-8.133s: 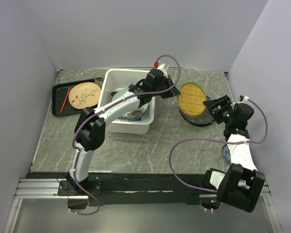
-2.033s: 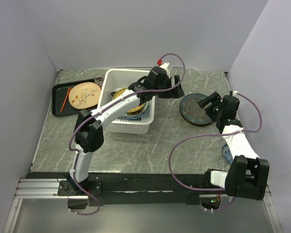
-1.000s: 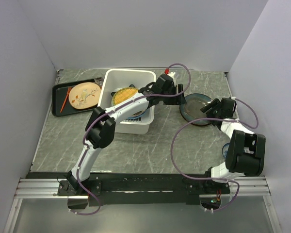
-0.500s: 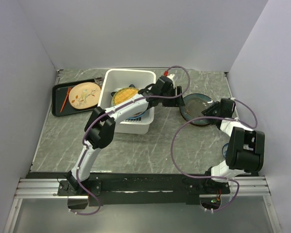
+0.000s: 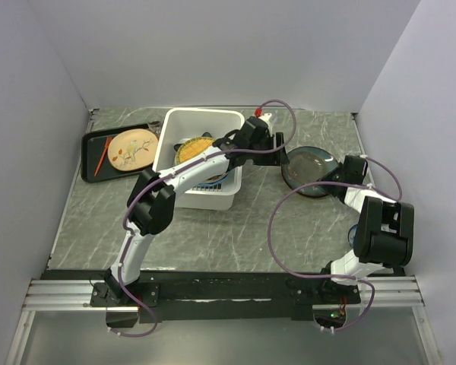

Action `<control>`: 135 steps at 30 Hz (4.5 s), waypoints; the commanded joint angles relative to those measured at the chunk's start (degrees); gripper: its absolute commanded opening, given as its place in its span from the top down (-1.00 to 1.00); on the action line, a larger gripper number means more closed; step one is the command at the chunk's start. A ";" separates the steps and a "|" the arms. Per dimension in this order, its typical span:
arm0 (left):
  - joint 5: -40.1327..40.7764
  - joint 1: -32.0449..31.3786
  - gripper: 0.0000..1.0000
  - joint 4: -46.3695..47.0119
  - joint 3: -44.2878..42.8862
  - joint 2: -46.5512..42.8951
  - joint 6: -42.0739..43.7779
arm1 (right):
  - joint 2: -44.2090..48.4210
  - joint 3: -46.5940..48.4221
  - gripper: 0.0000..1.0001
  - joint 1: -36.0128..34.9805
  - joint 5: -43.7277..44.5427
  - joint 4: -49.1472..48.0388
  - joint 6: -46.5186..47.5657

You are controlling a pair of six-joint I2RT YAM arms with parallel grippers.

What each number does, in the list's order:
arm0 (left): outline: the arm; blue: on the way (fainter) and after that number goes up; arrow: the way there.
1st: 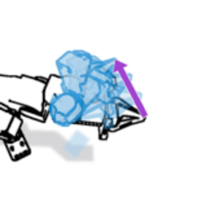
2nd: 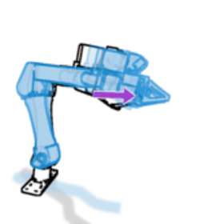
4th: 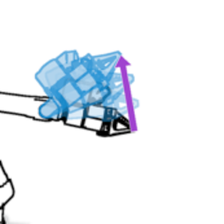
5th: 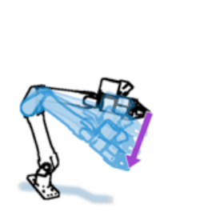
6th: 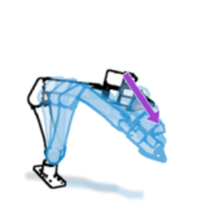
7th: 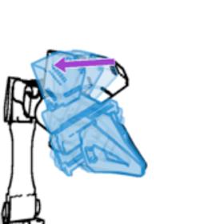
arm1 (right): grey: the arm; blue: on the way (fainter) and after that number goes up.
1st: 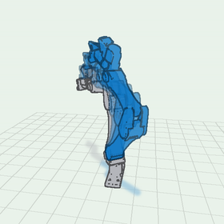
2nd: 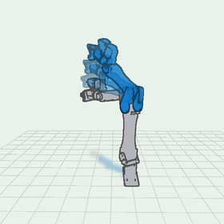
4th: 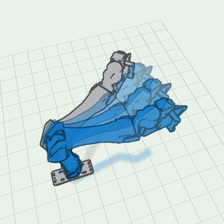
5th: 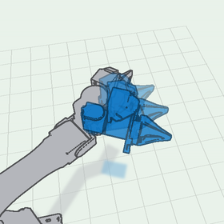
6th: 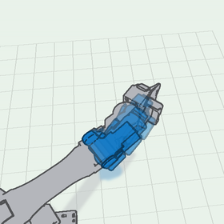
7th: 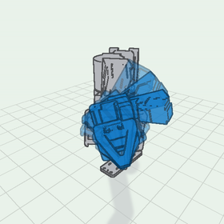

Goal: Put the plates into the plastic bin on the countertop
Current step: Pick up the plate from the corner of the board, then place the plate in the plastic bin.

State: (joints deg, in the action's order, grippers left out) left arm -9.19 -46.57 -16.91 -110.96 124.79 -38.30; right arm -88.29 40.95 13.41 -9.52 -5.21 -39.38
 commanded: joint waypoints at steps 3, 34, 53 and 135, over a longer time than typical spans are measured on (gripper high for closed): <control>0.49 0.33 -0.40 2.31 1.44 -4.47 1.04 | 3.82 -1.40 0.95 0.30 -0.41 -2.69 -0.17; -1.27 0.95 -0.34 5.57 4.00 -5.88 0.33 | 14.55 -1.14 1.00 0.04 -12.71 -2.97 0.61; -0.65 1.30 -0.26 5.30 2.41 -5.70 0.42 | 19.65 3.96 1.00 -4.79 -15.61 2.75 1.76; 4.88 14.31 0.99 8.29 28.95 -35.84 0.07 | 20.00 2.29 -0.66 -5.41 -20.45 -1.73 0.44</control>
State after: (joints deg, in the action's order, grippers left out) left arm -5.63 -33.36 -10.76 -83.00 93.08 -39.55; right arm -69.23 43.07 8.34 -29.63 -3.90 -38.74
